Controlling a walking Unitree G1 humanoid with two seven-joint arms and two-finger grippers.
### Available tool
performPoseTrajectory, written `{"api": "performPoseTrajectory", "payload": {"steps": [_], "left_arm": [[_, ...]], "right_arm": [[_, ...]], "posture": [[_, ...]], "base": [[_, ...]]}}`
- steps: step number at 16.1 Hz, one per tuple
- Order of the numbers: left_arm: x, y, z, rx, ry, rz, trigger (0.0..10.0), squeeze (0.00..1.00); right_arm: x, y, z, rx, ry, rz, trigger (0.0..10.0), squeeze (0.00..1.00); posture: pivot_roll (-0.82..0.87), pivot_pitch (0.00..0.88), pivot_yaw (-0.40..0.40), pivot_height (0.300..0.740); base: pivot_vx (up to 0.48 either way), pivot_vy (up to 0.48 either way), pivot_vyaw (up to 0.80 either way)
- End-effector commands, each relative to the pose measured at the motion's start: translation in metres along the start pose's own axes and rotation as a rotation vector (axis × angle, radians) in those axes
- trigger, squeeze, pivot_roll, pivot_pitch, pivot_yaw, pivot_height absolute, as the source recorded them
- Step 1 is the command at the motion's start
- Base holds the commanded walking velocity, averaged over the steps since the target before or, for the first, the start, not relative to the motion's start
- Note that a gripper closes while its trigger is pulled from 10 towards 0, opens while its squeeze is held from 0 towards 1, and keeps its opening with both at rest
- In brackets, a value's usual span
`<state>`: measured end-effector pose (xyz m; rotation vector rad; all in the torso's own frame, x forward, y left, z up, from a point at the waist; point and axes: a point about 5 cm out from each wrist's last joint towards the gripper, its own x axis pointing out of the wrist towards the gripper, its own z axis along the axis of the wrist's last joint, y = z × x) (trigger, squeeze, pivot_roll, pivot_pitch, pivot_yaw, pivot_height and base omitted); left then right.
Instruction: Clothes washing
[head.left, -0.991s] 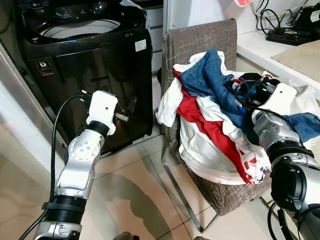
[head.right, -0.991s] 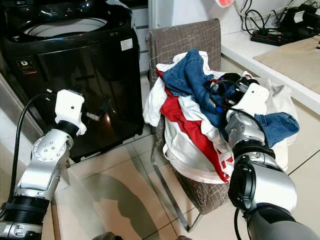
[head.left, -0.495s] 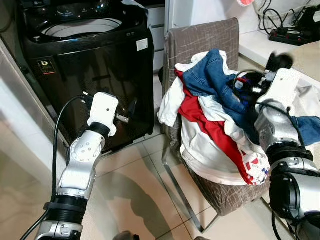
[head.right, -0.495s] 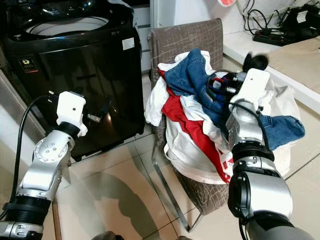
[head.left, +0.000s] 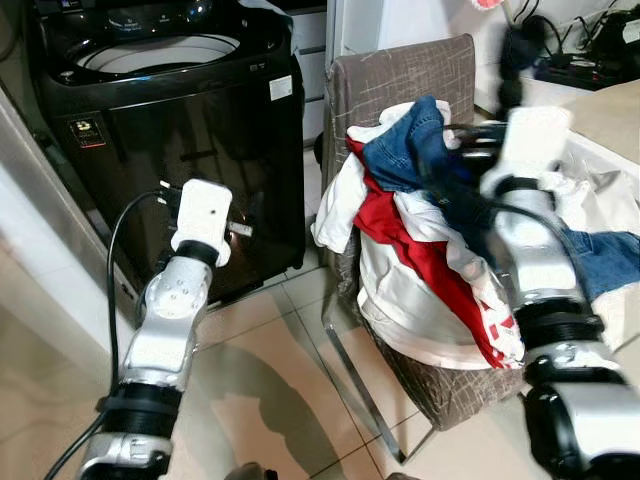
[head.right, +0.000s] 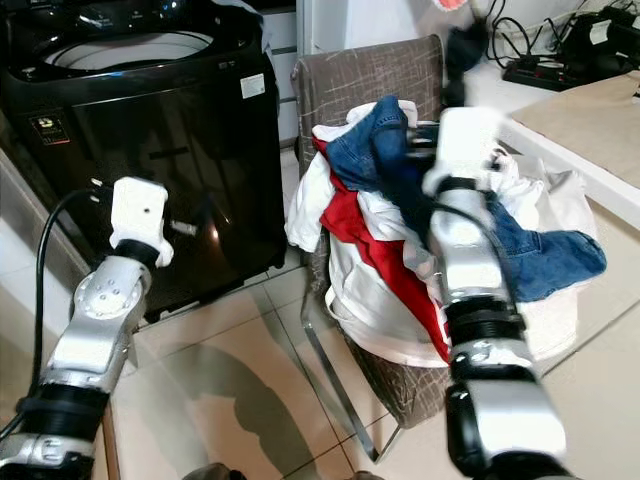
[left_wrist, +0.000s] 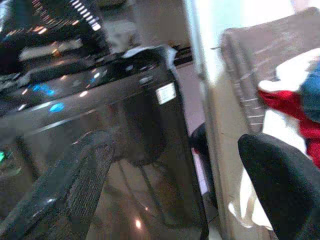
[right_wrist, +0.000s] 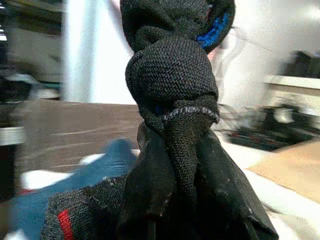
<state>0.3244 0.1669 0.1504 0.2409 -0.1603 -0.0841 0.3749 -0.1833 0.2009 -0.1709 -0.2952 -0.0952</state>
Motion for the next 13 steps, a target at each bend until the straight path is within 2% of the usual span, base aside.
{"api": "performPoseTrajectory", "payload": {"steps": [1,4,7,9,13], "left_arm": [[-0.001,0.003,-0.004,-0.021,0.029,0.048,10.0,0.00],[-0.005,-0.001,-0.005,-0.050,0.030,0.053,10.0,0.00],[-0.012,-0.008,-0.010,-0.016,0.047,0.064,10.0,0.00],[-0.017,-0.008,-0.011,-0.021,0.054,0.096,10.0,0.00],[-0.022,-0.015,-0.013,-0.017,0.067,0.103,10.0,0.00]], "right_arm": [[-0.008,0.006,-0.012,0.039,0.045,0.049,0.0,0.00],[-0.026,0.021,-0.034,0.096,0.121,0.123,0.0,0.00],[-0.042,0.031,-0.049,0.124,0.161,0.220,0.0,0.00],[-0.045,0.034,-0.048,0.095,0.140,0.263,0.0,0.00],[-0.041,0.039,-0.042,0.103,0.114,0.295,0.0,0.00]], "posture": [[-0.05,0.000,-0.002,0.732],[-0.05,0.000,-0.002,0.732],[-0.02,0.000,-0.017,0.732],[-0.01,0.000,-0.021,0.732],[0.00,0.000,-0.030,0.732]], "base": [[0.000,0.000,0.80],[0.000,0.000,0.78],[0.000,0.000,0.70],[0.000,0.000,0.63],[0.000,0.000,0.59]]}}
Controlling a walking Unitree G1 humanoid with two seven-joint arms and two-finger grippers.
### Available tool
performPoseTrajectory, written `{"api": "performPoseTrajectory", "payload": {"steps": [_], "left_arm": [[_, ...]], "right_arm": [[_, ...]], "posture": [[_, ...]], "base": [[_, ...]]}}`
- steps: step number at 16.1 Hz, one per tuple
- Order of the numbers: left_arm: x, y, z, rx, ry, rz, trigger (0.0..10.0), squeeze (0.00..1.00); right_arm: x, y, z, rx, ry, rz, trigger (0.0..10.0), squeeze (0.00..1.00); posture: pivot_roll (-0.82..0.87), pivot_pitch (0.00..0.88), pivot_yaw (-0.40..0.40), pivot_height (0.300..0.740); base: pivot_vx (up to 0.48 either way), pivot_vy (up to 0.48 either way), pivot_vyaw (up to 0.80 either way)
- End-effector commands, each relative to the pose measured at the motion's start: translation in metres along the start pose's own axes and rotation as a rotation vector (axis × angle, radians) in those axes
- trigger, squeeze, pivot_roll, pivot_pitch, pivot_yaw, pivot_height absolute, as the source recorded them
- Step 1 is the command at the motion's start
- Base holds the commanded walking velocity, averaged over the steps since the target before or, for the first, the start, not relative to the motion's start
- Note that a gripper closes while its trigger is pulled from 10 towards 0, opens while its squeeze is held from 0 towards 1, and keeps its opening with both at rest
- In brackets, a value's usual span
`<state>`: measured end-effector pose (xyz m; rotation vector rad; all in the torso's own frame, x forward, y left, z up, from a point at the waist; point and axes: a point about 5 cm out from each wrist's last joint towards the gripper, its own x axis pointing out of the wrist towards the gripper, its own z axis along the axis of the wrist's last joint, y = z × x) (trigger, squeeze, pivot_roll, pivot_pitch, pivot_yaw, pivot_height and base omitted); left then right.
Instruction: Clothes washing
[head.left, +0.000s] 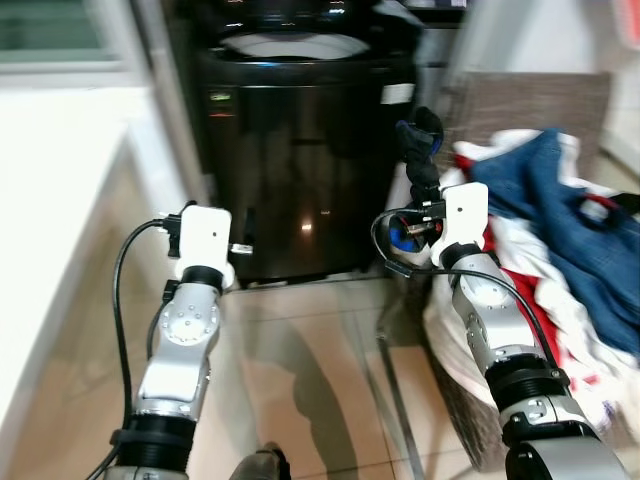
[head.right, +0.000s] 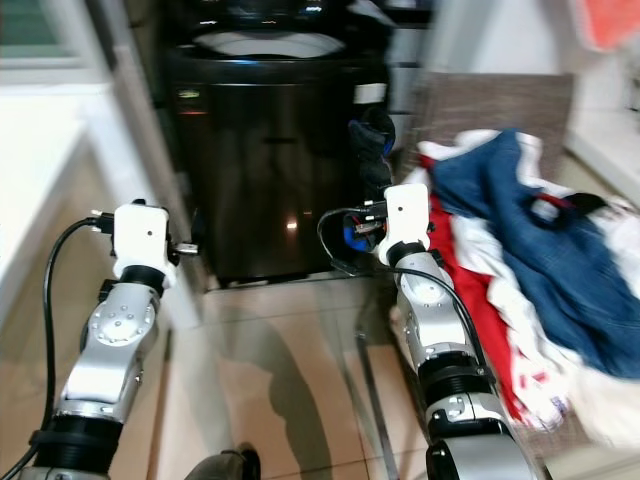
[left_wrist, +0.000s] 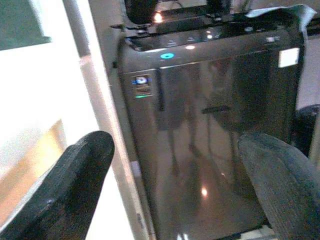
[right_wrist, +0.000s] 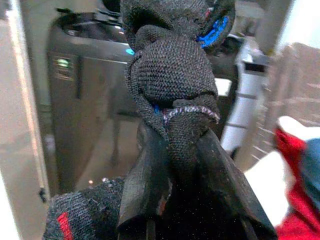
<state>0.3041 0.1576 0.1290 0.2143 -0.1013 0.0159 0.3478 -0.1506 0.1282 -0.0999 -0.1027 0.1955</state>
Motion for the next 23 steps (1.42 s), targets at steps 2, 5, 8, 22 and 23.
{"api": "performPoseTrajectory", "payload": {"steps": [2,5,8,22,23], "left_arm": [[0.000,-0.001,0.001,0.040,0.003,-0.008,10.0,0.00],[0.000,0.003,0.004,0.042,-0.017,-0.032,10.0,0.00],[0.001,0.000,0.010,0.035,-0.042,-0.046,10.0,0.00],[0.002,0.000,0.016,0.057,-0.072,-0.047,10.0,0.00],[0.002,-0.001,0.016,0.066,-0.074,-0.054,10.0,0.00]], "right_arm": [[0.006,-0.008,0.006,0.024,-0.004,-0.048,0.0,0.00],[0.003,-0.012,0.005,-0.002,-0.013,-0.084,0.0,0.00],[0.003,-0.012,0.006,-0.016,-0.028,-0.082,0.0,0.00],[0.023,-0.023,0.043,-0.048,-0.143,-0.109,0.0,0.00],[0.025,-0.024,0.047,-0.045,-0.151,-0.109,0.0,0.00]], "posture": [[0.00,0.000,-0.031,0.740],[-0.01,0.000,-0.023,0.740],[-0.01,0.000,-0.015,0.740],[0.00,0.000,-0.015,0.740],[0.00,0.000,-0.015,0.740]], "base": [[0.000,0.000,0.26],[0.147,0.000,0.00],[0.467,0.000,0.00],[0.480,0.000,0.13],[0.480,0.000,0.00]]}}
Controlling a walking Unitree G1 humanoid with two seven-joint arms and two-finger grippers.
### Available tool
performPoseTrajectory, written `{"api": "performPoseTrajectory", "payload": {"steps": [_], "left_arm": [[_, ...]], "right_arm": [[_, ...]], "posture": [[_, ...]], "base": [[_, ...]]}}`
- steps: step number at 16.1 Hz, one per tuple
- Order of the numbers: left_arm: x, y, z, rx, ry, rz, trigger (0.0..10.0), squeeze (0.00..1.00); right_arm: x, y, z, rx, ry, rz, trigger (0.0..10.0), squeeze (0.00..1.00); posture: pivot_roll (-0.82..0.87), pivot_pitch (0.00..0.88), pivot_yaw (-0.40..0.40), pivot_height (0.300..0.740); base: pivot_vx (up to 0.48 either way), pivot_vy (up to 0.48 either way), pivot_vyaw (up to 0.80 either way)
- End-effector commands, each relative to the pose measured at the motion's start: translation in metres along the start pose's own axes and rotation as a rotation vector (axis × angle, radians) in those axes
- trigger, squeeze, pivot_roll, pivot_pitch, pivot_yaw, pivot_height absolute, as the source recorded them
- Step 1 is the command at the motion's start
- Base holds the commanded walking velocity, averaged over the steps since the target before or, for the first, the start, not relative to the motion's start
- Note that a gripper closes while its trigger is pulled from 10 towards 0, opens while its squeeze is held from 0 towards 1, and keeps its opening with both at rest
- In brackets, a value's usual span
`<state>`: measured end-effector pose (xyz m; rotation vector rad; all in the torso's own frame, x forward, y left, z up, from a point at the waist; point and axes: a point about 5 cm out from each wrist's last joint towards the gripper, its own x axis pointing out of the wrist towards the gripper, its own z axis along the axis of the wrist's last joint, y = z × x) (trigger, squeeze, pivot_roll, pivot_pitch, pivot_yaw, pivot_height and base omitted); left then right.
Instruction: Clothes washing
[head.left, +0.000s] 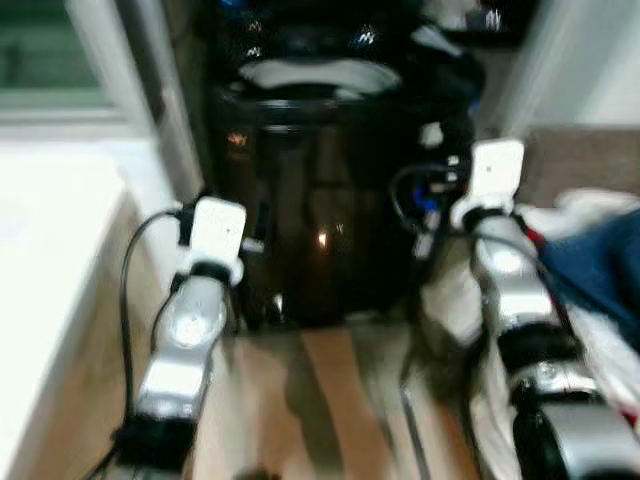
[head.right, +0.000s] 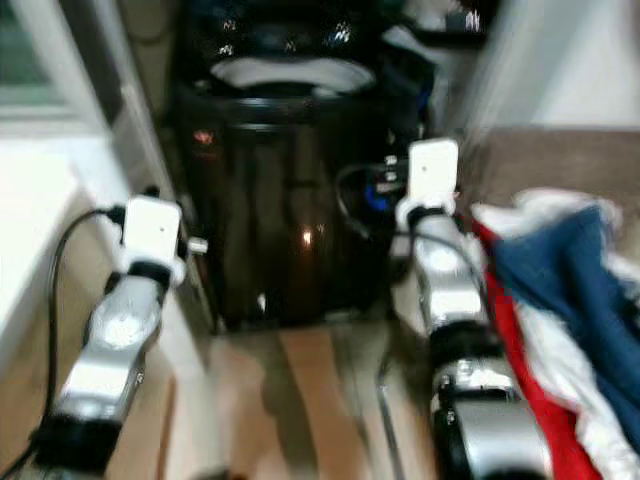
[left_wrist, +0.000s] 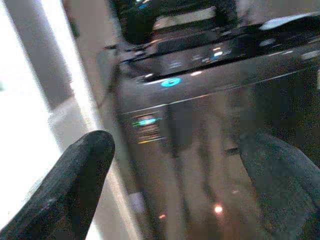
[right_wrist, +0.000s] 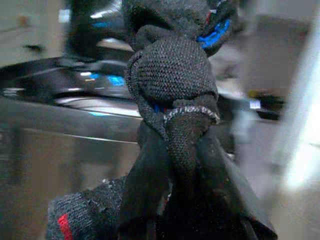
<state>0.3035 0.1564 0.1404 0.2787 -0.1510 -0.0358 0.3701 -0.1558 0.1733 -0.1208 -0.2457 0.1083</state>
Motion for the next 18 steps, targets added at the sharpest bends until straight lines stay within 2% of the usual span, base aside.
{"api": "performPoseTrajectory", "payload": {"steps": [1,7,8,10,11,12,18], "left_arm": [[0.002,-0.002,0.005,0.008,-0.019,-0.006,10.0,0.00],[0.006,-0.002,0.023,0.057,-0.109,-0.026,10.0,0.00],[0.006,-0.004,0.027,0.071,-0.128,-0.045,10.0,0.00],[0.005,-0.016,0.042,-0.029,-0.188,-0.149,10.0,0.00],[0.004,-0.016,0.044,-0.024,-0.196,-0.156,10.0,0.00],[0.004,-0.022,0.055,0.018,-0.245,-0.211,10.0,0.00],[-0.001,-0.019,0.064,0.036,-0.272,-0.236,10.0,0.00]], "right_arm": [[0.003,-0.010,0.006,-0.005,-0.018,-0.018,0.0,0.00],[0.026,-0.016,0.029,-0.019,-0.059,-0.017,0.0,0.00],[0.028,-0.017,0.031,-0.017,-0.061,-0.020,0.0,0.00],[0.036,-0.016,0.038,-0.003,-0.064,-0.022,0.0,0.00],[0.037,-0.016,0.039,0.000,-0.065,-0.021,0.0,0.00],[0.044,-0.014,0.045,0.013,-0.066,-0.010,0.0,0.00],[0.063,-0.011,0.066,0.063,-0.052,0.003,0.0,0.00]], "posture": [[0.00,0.000,-0.015,0.740],[0.02,0.000,-0.025,0.740],[0.02,0.000,-0.025,0.740],[0.04,0.000,-0.030,0.740],[0.04,0.000,-0.030,0.740],[0.04,0.000,-0.030,0.740],[0.08,0.000,-0.040,0.740]], "base": [[0.480,0.000,0.00],[0.480,0.000,0.00],[0.480,0.000,0.00],[0.480,0.000,0.00],[0.480,0.000,0.00],[0.480,0.000,0.00],[0.480,0.000,0.00]]}}
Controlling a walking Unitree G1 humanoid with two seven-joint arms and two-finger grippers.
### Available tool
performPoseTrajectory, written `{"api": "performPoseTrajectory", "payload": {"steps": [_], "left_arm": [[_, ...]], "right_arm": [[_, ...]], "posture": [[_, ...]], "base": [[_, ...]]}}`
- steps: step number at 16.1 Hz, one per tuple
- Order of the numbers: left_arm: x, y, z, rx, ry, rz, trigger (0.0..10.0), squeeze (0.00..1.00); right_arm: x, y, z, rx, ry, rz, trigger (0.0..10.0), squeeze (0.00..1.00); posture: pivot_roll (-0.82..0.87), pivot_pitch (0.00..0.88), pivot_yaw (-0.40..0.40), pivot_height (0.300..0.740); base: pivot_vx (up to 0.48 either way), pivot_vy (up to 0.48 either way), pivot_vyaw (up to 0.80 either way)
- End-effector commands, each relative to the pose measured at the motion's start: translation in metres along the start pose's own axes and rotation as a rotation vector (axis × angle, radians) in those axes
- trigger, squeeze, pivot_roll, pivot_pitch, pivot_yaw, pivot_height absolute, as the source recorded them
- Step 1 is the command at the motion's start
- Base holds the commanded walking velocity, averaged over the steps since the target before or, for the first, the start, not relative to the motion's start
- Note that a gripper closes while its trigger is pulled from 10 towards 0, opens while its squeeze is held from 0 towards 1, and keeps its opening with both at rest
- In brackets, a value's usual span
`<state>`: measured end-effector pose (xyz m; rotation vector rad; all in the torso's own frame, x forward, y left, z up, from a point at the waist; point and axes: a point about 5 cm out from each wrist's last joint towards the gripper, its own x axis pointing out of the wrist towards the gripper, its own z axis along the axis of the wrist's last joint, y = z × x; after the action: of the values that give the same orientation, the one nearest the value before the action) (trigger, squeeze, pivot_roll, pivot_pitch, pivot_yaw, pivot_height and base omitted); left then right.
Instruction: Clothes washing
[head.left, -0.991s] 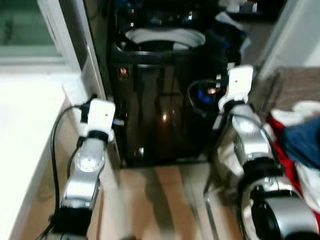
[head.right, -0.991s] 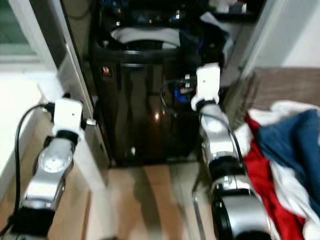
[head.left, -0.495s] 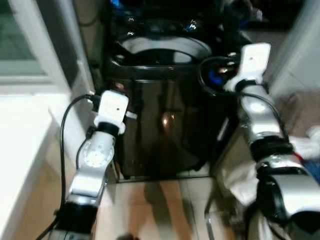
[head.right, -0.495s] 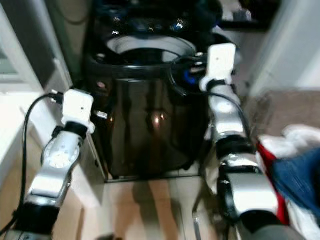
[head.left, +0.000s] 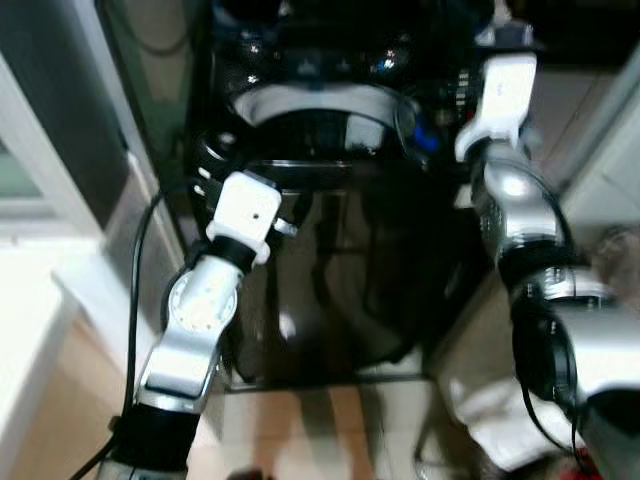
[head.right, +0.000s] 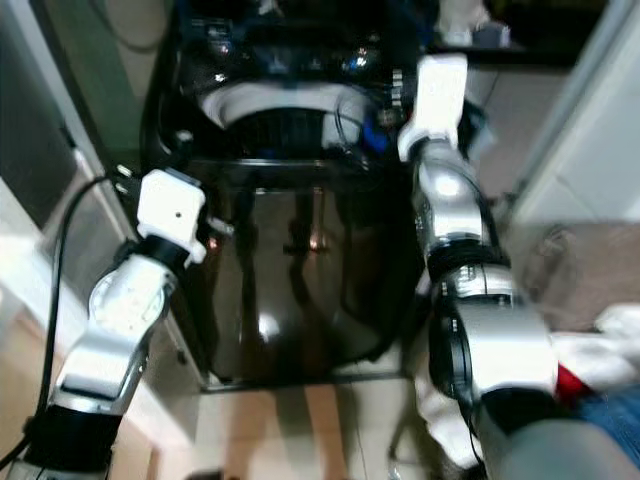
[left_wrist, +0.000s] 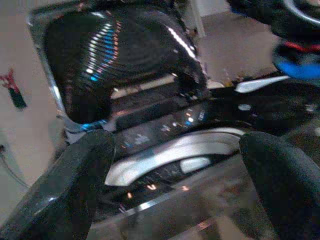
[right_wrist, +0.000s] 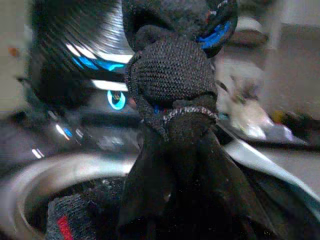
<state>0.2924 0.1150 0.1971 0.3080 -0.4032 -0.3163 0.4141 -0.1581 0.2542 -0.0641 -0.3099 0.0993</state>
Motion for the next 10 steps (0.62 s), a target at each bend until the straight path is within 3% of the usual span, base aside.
{"api": "performPoseTrajectory", "payload": {"steps": [1,2,4,5,6,9,10], "left_arm": [[-0.002,0.004,0.001,0.021,0.012,-0.007,10.0,0.00],[-0.003,0.004,0.003,0.020,0.008,-0.009,10.0,0.00],[-0.004,0.009,0.016,0.007,0.007,0.008,10.0,0.00],[-0.005,0.010,0.020,-0.005,-0.004,0.000,10.0,0.00],[-0.007,0.016,0.034,-0.024,-0.026,0.007,10.0,0.00],[-0.016,0.026,0.055,-0.035,-0.041,0.000,10.0,0.00],[-0.017,0.028,0.059,-0.047,-0.039,0.009,10.0,0.00]], "right_arm": [[0.005,0.007,0.002,0.032,0.032,0.018,0.0,0.00],[0.008,0.006,0.004,0.050,0.048,0.009,0.0,0.00],[0.015,0.014,0.001,0.128,0.189,-0.003,10.0,0.00],[0.014,0.017,-0.002,0.140,0.228,0.005,10.0,0.00],[0.011,0.024,-0.015,0.209,0.338,-0.012,10.0,0.00],[0.009,0.029,-0.021,0.205,0.402,-0.053,10.0,0.00],[0.008,0.032,-0.025,0.199,0.429,-0.059,10.0,0.55]], "posture": [[0.09,0.000,-0.040,0.740],[0.10,0.000,-0.041,0.740],[0.15,0.000,-0.039,0.740],[0.15,0.000,-0.039,0.740],[0.19,0.000,-0.037,0.740],[0.25,0.000,-0.026,0.740],[0.26,0.000,-0.028,0.740]], "base": [[0.480,0.000,0.00],[0.480,0.000,0.00],[0.163,0.000,0.00],[0.000,0.000,0.00],[0.000,0.000,0.00],[0.000,0.000,0.00],[0.000,0.000,0.00]]}}
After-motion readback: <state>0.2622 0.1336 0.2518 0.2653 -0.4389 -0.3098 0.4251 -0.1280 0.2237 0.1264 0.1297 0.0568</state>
